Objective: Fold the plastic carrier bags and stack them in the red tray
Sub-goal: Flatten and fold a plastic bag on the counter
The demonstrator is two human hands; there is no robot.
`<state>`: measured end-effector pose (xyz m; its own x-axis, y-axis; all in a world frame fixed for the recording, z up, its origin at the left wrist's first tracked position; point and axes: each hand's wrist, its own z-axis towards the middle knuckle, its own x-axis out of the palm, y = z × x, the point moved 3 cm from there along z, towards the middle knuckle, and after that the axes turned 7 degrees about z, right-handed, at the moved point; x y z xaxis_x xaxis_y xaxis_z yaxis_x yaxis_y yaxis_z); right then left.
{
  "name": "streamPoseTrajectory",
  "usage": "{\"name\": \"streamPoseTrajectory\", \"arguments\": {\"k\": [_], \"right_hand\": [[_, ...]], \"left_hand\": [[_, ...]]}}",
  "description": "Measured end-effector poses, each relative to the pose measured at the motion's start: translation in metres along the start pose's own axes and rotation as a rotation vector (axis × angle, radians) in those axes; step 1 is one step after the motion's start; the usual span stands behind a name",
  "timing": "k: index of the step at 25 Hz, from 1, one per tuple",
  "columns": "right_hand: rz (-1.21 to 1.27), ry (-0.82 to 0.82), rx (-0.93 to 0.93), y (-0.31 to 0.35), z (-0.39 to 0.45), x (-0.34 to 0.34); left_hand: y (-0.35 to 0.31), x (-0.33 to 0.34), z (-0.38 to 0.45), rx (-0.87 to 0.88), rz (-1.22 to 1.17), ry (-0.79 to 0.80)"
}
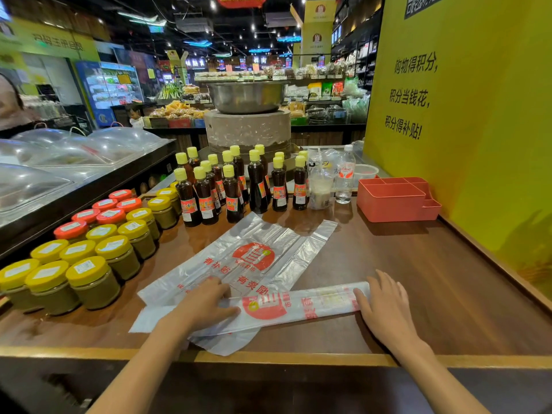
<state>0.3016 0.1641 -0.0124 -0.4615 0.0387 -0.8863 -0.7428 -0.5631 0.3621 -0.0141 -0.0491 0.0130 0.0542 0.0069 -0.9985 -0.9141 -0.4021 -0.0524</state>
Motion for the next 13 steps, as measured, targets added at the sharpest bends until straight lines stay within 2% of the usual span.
{"name": "streamPoseTrajectory", "arguments": {"k": [7, 10, 13], "right_hand": [[0.240, -0.055, -0.131, 0.017, -0.007, -0.007], [0.318, 0.012, -0.175, 0.038, -0.009, 0.000], [0.362, 0.117, -0.264, 0.068, -0.009, 0.011]], "left_hand": [[-0.008, -0.012, 0.013, 0.058, -0.344, 0.107], [-0.011, -0.018, 0.021, -0.020, -0.526, 0.064], [-0.022, -0.016, 0.025, -0.240, -0.804, 0.043]]}}
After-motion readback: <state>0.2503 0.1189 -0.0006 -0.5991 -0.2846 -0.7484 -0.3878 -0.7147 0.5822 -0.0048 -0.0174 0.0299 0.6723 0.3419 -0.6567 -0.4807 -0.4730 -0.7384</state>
